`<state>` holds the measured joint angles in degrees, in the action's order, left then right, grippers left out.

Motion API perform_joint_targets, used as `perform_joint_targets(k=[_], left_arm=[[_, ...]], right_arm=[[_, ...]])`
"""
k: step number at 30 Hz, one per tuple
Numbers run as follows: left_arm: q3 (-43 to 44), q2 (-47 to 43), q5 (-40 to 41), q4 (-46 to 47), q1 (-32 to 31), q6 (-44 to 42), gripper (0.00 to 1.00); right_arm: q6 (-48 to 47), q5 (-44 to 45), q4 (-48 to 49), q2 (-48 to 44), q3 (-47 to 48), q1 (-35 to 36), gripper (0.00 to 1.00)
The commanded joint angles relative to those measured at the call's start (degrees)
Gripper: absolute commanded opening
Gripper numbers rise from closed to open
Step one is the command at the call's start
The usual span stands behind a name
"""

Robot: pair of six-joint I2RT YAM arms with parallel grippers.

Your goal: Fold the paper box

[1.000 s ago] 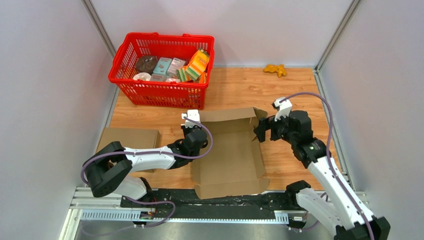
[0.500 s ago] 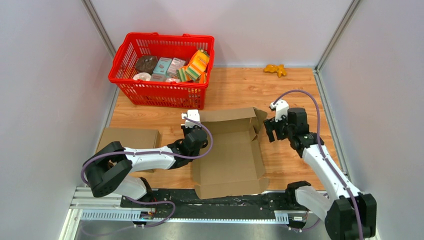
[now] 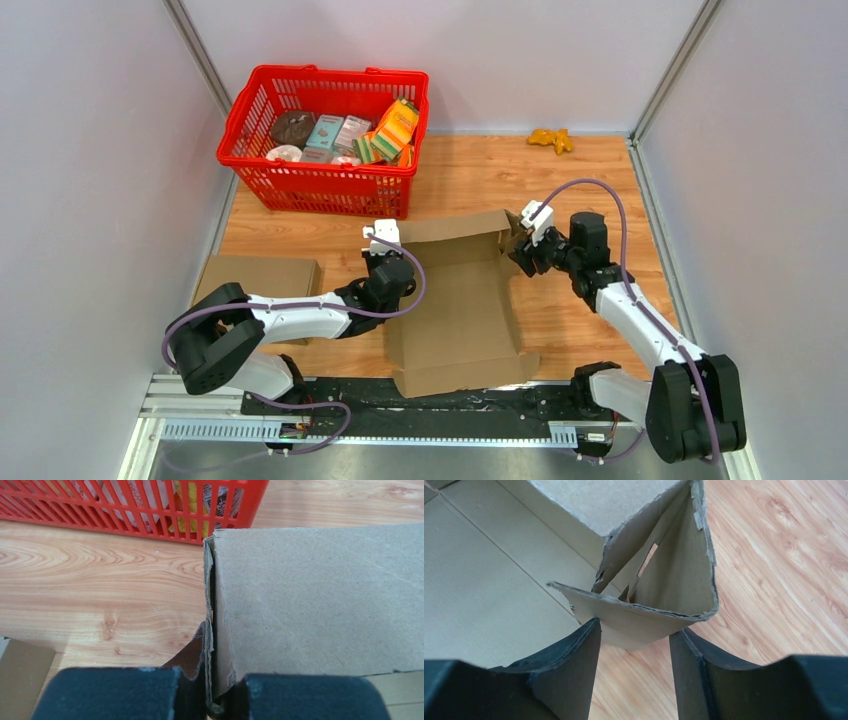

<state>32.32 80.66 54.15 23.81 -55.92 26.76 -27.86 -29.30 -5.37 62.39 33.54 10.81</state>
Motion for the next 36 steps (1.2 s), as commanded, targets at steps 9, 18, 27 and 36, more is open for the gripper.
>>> perform_joint_targets(k=[9,18,27,36], left_arm=[[0.47,-0.07,-2.21,-0.43,-0.42,0.66,0.00],[0.56,0.02,-2.12,-0.70,-0.50,0.66,0.00],[0.82,0.11,-2.21,-0.87,-0.50,0.57,0.00],[0.64,0.11,-2.21,-0.87,-0.50,0.66,0.00]], right_arm=[[4.37,0.37,9.14,2.91,0.65,6.50,0.54],[18.96,3.37,7.12,8.44,6.10,7.56,0.28],[34.20,14.20,7.30,11.08,5.74,13.45,0.39],[25.74,12.70,-0.43,11.61,6.54,15.03,0.35]])
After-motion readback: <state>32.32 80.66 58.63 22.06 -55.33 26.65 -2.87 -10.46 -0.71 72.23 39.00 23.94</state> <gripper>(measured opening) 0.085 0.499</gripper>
